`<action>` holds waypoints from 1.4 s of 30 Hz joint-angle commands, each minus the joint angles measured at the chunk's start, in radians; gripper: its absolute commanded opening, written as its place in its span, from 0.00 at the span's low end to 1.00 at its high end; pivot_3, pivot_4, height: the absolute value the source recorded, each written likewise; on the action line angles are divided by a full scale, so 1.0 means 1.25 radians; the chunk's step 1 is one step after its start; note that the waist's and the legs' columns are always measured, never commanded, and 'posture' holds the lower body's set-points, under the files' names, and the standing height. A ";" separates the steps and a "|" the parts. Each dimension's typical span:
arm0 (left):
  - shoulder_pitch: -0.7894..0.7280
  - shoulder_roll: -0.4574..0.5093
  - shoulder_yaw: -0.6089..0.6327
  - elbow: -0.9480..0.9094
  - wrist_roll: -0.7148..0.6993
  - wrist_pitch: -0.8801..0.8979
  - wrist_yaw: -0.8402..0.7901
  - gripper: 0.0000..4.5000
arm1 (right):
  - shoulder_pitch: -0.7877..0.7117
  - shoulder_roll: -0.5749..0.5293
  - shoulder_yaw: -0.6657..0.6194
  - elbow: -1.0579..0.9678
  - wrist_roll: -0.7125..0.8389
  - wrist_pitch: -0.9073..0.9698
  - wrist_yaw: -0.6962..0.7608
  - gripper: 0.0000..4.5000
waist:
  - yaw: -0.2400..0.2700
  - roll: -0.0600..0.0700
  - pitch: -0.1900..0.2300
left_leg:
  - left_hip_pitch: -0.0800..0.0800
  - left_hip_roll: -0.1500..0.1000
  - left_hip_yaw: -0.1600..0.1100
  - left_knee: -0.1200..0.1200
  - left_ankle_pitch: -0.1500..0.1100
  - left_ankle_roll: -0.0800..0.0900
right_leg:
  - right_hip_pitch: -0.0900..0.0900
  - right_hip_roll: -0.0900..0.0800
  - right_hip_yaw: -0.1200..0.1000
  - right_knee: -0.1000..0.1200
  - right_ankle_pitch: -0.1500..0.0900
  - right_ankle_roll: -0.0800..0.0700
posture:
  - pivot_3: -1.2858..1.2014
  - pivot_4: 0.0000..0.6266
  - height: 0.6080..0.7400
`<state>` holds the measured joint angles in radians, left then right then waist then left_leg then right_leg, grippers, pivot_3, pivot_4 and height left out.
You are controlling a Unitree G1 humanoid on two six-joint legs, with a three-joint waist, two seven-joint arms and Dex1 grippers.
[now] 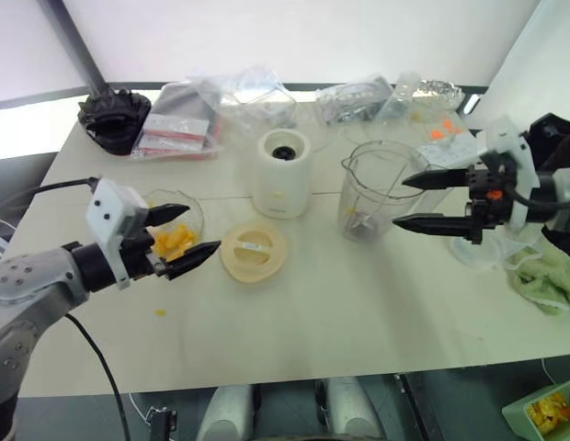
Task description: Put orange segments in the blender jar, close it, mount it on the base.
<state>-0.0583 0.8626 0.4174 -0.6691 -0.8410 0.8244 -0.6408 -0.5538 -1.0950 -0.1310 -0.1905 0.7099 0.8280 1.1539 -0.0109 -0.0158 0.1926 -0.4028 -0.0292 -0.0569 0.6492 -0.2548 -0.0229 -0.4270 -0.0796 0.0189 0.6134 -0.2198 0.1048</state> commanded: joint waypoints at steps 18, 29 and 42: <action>-0.020 0.003 0.009 -0.013 -0.002 -0.014 0.034 1.00 | -0.014 0.015 -0.017 -0.012 -0.004 -0.011 -0.013 0.98 | 0.000 0.000 0.000 | 0.000 0.000 0.001 0.001 0.000 0.000 | 0.000 0.000 0.000 0.001 0.000 0.000 | 0.52 0.24 1.00; -0.027 0.010 0.000 -0.018 0.001 -0.007 0.050 1.00 | -0.014 0.023 -0.012 -0.009 -0.010 -0.016 -0.013 0.98 | 0.000 0.000 0.000 | 0.000 0.000 0.003 0.001 0.000 0.000 | 0.000 0.000 0.000 0.001 0.000 0.000 | 0.52 0.24 1.00; -0.117 0.130 -0.105 0.249 0.225 -0.005 0.053 1.00 | -0.015 0.056 0.002 -0.010 -0.030 -0.032 -0.017 0.98 | 0.000 0.000 0.000 | 0.001 0.000 0.003 0.001 0.000 0.000 | 0.000 0.000 0.000 0.003 0.000 0.000 | 0.52 0.24 1.00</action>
<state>-0.1780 1.0205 0.3060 -0.3853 -0.5980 0.8085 -0.5986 -0.5568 -1.0293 -0.1187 -0.1901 0.6712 0.8033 1.1346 -0.0113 -0.0156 0.1925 -0.4020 -0.0297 -0.0532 0.6507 -0.2547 -0.0228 -0.4268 -0.0793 0.0191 0.6167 -0.2195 0.1054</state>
